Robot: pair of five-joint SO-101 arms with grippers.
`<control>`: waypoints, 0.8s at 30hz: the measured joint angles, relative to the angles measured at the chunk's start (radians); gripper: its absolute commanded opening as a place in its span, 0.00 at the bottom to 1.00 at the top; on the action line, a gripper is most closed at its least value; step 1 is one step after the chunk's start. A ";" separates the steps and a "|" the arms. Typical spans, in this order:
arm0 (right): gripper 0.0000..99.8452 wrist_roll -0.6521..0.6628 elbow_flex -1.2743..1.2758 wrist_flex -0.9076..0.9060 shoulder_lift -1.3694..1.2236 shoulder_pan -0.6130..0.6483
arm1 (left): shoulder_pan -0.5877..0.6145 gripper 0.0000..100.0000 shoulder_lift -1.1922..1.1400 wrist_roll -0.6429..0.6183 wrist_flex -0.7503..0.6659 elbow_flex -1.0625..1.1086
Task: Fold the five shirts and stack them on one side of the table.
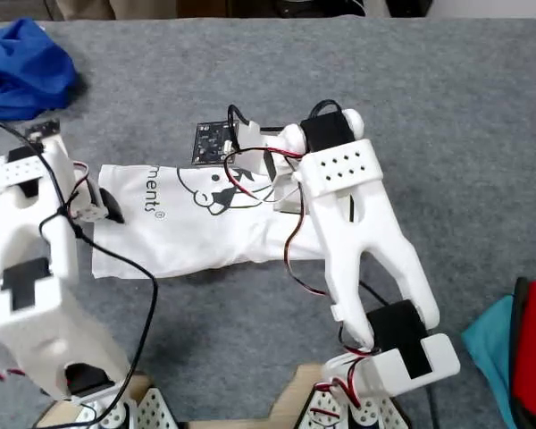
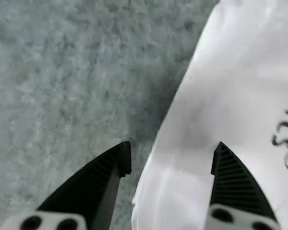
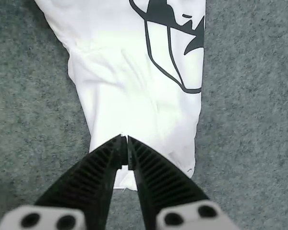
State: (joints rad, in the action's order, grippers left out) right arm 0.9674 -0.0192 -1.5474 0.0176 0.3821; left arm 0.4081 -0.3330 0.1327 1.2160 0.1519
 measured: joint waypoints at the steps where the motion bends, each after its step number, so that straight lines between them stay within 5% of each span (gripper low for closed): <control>1: 0.01 0.000 0.000 0.000 0.000 0.000 | 0.000 0.28 -0.040 -0.002 0.002 -0.028; 10: 0.01 0.000 0.000 0.000 0.000 0.000 | 0.000 0.27 -0.275 -0.005 0.206 -0.338; 18: 0.01 0.000 0.000 0.000 0.000 0.000 | -0.021 0.01 -0.416 -0.005 0.341 -0.529; 24: 0.01 0.000 0.000 0.000 0.000 -0.021 | -0.029 0.02 -0.471 -0.005 0.410 -0.620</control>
State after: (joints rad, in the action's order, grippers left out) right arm 0.9674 -0.0192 -1.5474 0.0176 0.3606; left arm 0.3790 -0.8040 0.1281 1.6256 -0.4680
